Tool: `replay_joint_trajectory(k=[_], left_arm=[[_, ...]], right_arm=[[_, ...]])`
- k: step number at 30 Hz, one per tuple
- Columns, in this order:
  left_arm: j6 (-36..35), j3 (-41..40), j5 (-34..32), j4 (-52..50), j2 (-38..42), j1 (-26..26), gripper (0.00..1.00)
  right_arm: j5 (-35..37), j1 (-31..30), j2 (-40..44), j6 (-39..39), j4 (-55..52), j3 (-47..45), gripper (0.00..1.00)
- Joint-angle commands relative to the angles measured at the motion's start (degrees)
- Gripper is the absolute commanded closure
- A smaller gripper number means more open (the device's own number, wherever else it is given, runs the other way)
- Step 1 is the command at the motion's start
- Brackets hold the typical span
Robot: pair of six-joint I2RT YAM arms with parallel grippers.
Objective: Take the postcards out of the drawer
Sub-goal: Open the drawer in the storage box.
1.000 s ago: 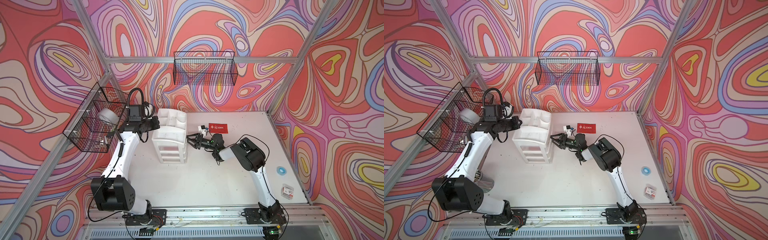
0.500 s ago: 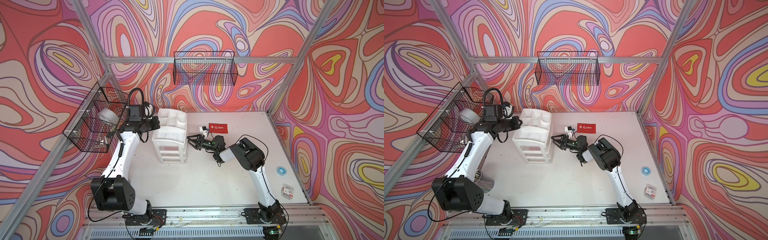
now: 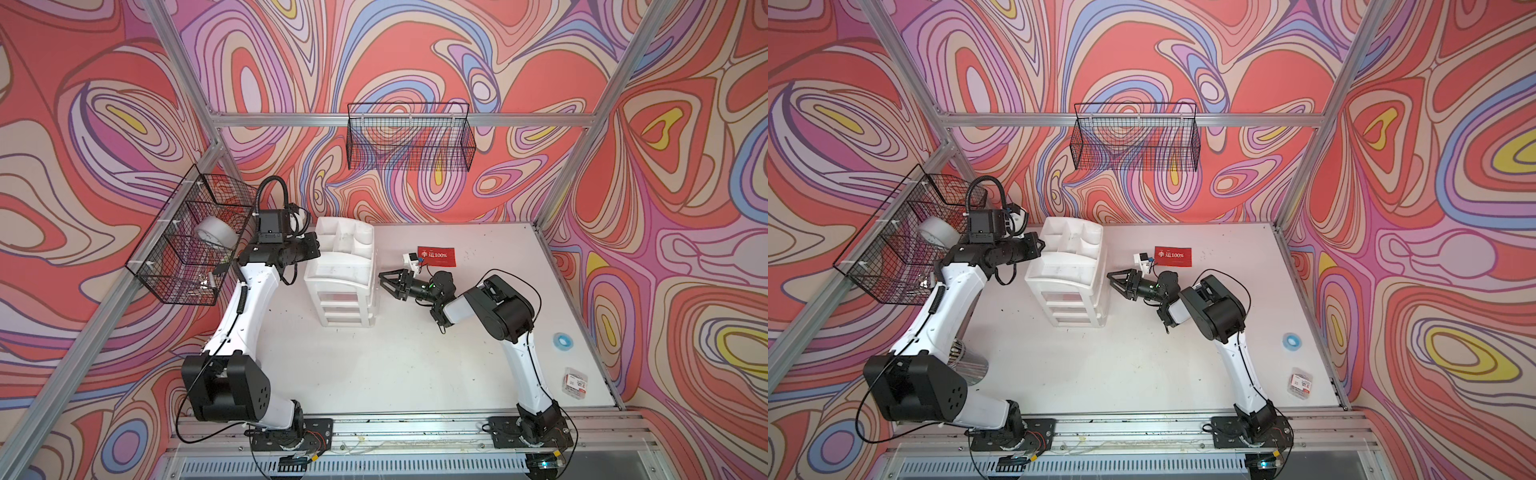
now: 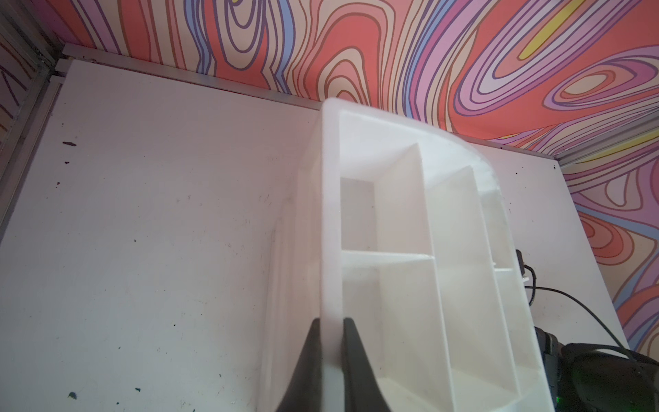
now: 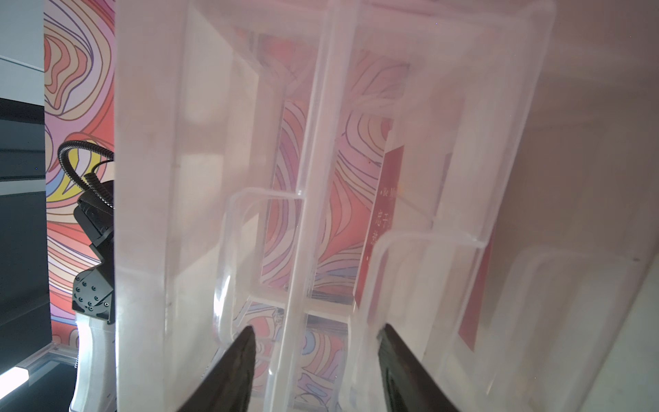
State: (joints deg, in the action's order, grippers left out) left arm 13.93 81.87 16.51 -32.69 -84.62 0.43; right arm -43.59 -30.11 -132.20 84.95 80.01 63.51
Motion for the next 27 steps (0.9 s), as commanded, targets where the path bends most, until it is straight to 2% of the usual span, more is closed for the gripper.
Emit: replay_joint_trajectory(k=[1,9,27], left_arm=[[-1.6,-1.8,-2.6,-1.9,-0.3,0.2,1.0],[-1.6,-1.9,-2.5,-1.9,-0.4,0.2,1.0],[-1.5,-2.1,-1.9,-1.6,-0.6,0.2,1.0]], right_arm=[[-0.4,1.5,5.0,-1.1,5.5,-0.7,0.45],[-1.0,2.3,5.9,-1.4,5.4,-2.0,0.45],[-0.7,2.0,0.3,-1.0,5.4,-1.9,0.39]])
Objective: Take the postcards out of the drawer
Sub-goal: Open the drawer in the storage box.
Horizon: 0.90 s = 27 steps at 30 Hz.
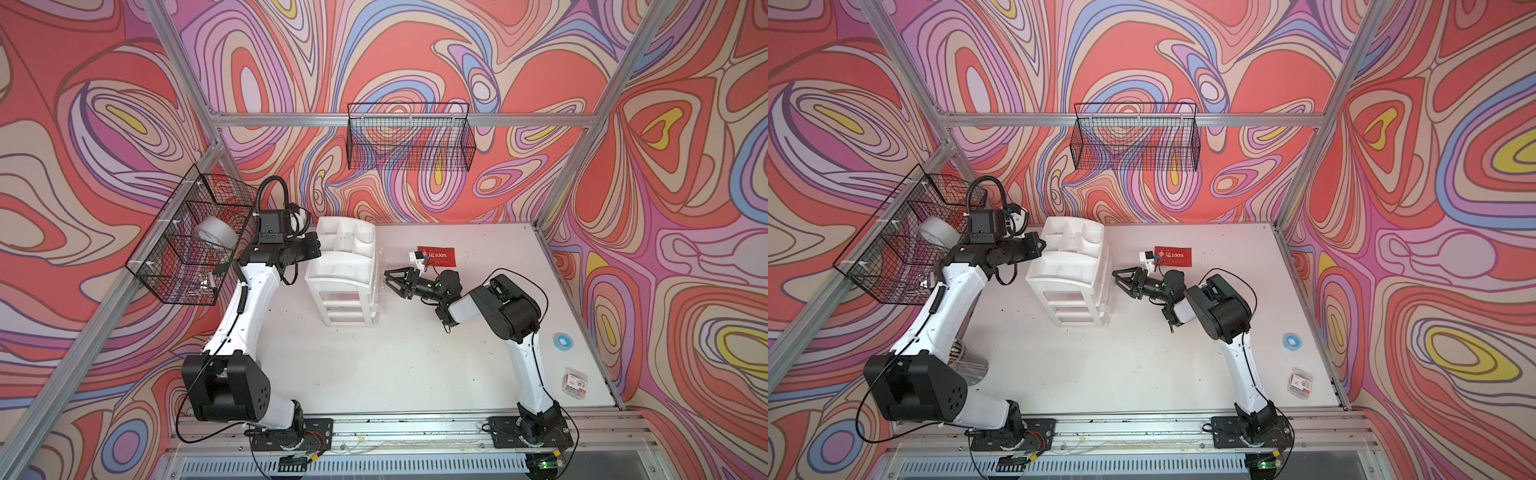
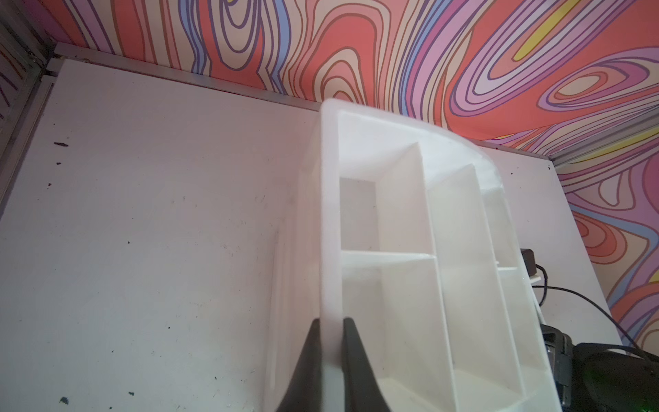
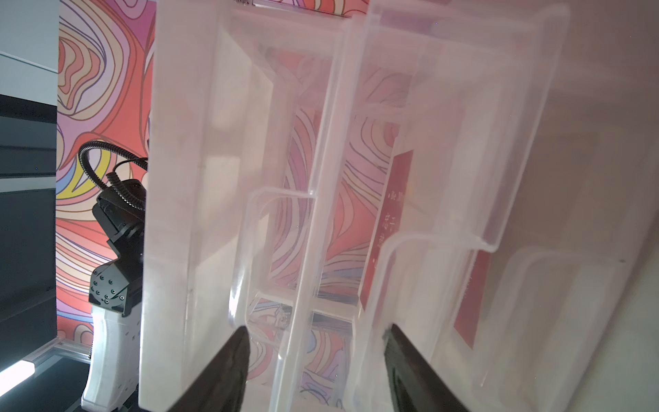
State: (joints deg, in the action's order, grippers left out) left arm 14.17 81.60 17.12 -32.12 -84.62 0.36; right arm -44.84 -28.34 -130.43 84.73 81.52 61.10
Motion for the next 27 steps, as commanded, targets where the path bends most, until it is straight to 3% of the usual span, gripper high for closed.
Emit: replay_joint_trajectory(k=[1,27], left_arm=[[-1.8,-1.9,-2.6,-2.2,-0.6,0.3,1.0],[-1.3,-2.7,-2.3,-1.4,-0.6,0.3,1.0]], right_arm=[[0.6,0.3,-1.7,-0.9,3.8,0.4,0.39],[-0.1,-0.6,-4.6,0.9,3.9,3.6,0.41]])
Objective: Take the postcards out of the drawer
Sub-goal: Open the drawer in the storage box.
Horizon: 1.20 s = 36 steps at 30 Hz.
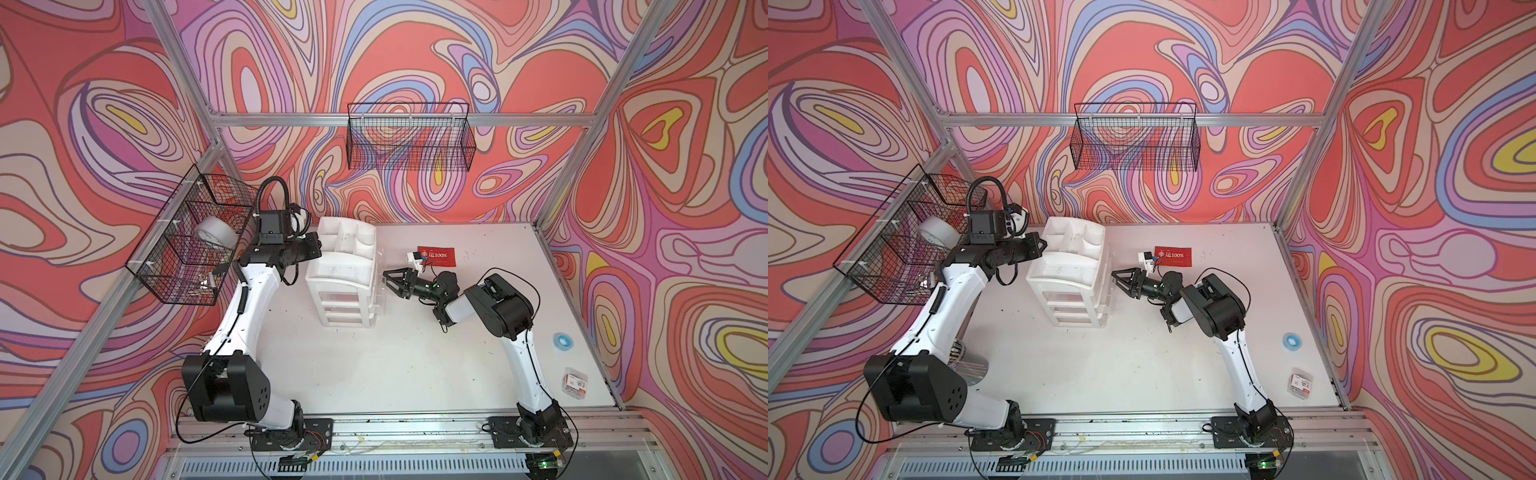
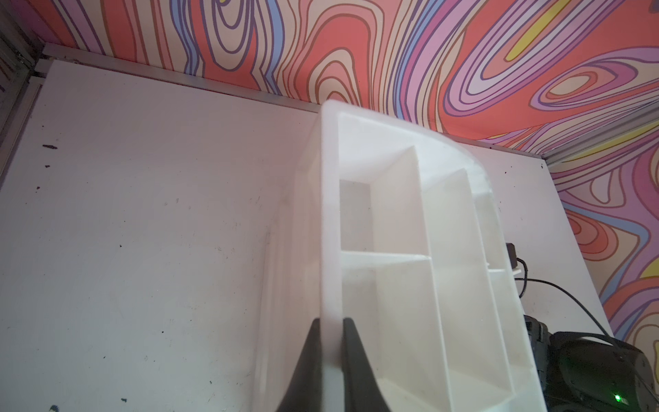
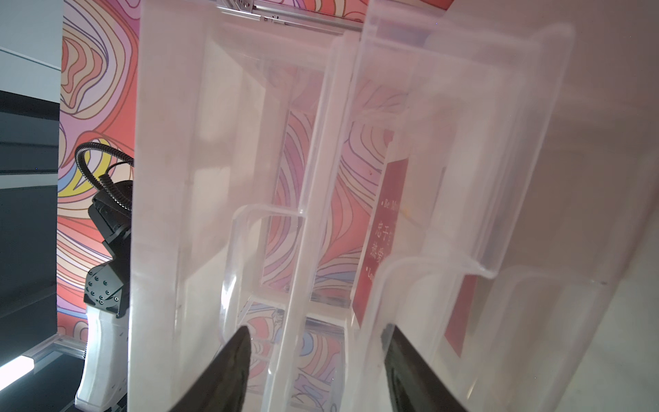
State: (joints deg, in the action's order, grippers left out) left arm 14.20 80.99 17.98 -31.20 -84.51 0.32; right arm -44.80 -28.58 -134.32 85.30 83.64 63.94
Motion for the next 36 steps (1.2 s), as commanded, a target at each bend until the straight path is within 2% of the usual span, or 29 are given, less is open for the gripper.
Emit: replay_joint_trajectory(k=[1,10,18,32,36], left_arm=[[-1.2,-2.1,-3.3,-2.3,-0.7,0.3,1.0],[-1.3,-2.1,-5.6,-3.2,0.0,0.3,1.0],[-1.0,-2.4,-6.5,-3.1,0.2,0.3,1.0],[-1.1,-2.6,-6.7,-2.9,0.3,0.3,1.0],[-1.1,-2.6,-6.6,-2.9,0.3,0.3,1.0]], right_arm=[[-0.2,-0.3,-0.4,0.1,1.6,0.5,0.42],[-1.0,0.5,4.2,0.0,1.7,-0.2,0.45],[-1.3,3.1,8.0,-1.3,1.8,-5.3,0.46],[-2.5,5.6,11.6,-2.1,1.9,-9.6,0.47],[-2.7,5.8,9.5,-2.3,1.4,-9.6,0.46]])
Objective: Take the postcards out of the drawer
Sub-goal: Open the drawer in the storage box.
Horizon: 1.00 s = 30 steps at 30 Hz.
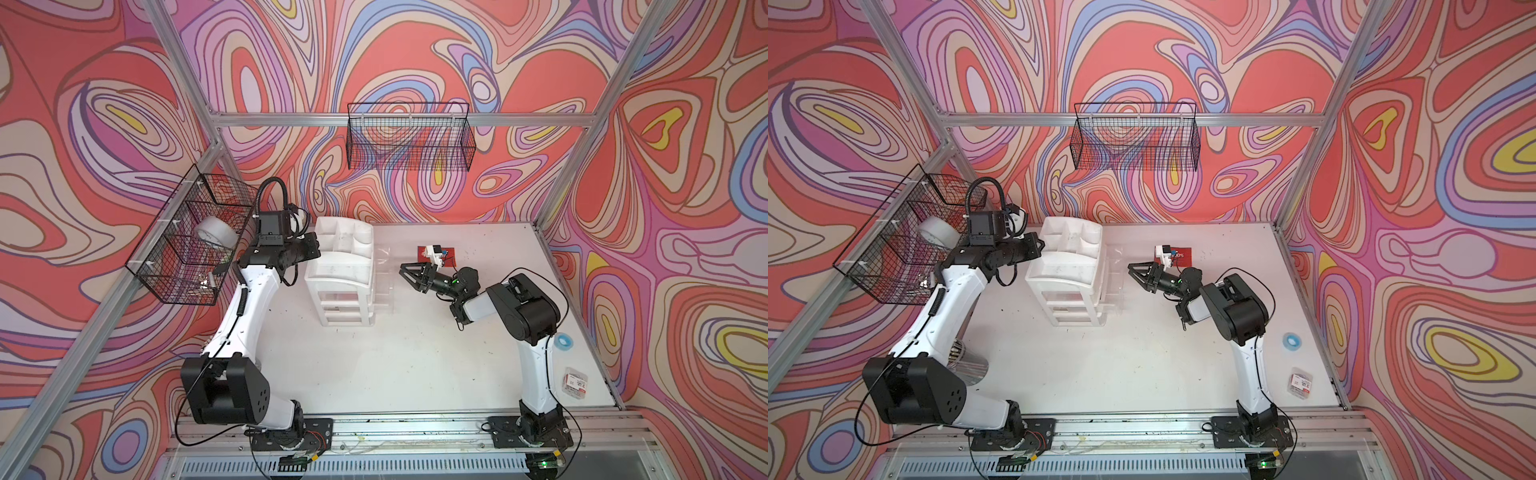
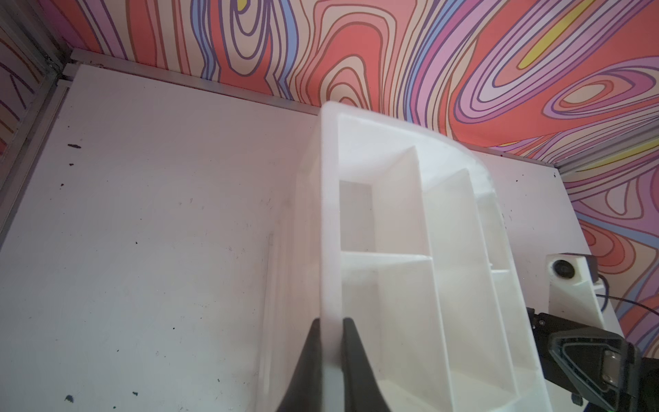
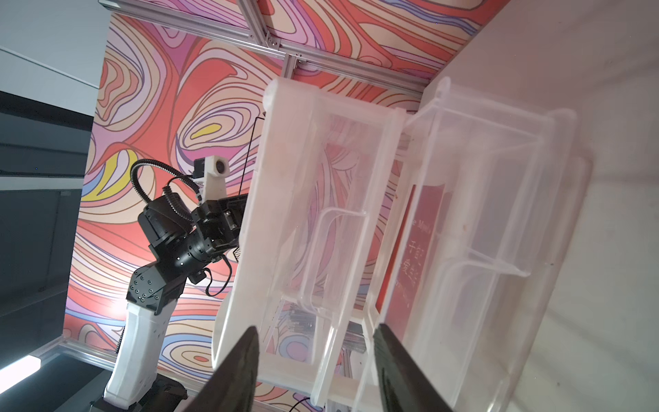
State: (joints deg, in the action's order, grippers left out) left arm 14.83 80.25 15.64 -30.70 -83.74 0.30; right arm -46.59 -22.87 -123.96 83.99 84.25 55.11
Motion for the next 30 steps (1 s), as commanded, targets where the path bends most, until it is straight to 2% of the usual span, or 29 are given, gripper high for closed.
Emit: replay_joint_trajectory(k=[1,10,18,30], left_arm=[[-1.7,-1.8,-4.1,-3.4,-0.5,0.3,1.0],[-2.0,-1.7,-4.1,-3.6,0.1,0.3,1.0],[-1.9,-1.8,-3.9,-3.6,-0.1,0.3,1.0],[-2.0,-1.8,-3.8,-3.6,-0.2,0.3,1.0]], right_arm=[[-0.7,0.2,-1.9,-0.8,0.9,-0.8,0.44],[-1.4,-0.5,-7.4,-1.2,1.1,1.5,0.38],[-2.2,-1.2,-8.9,-1.1,0.5,3.5,0.38],[-3.2,-3.0,-8.9,-3.7,-5.8,7.7,0.39]])
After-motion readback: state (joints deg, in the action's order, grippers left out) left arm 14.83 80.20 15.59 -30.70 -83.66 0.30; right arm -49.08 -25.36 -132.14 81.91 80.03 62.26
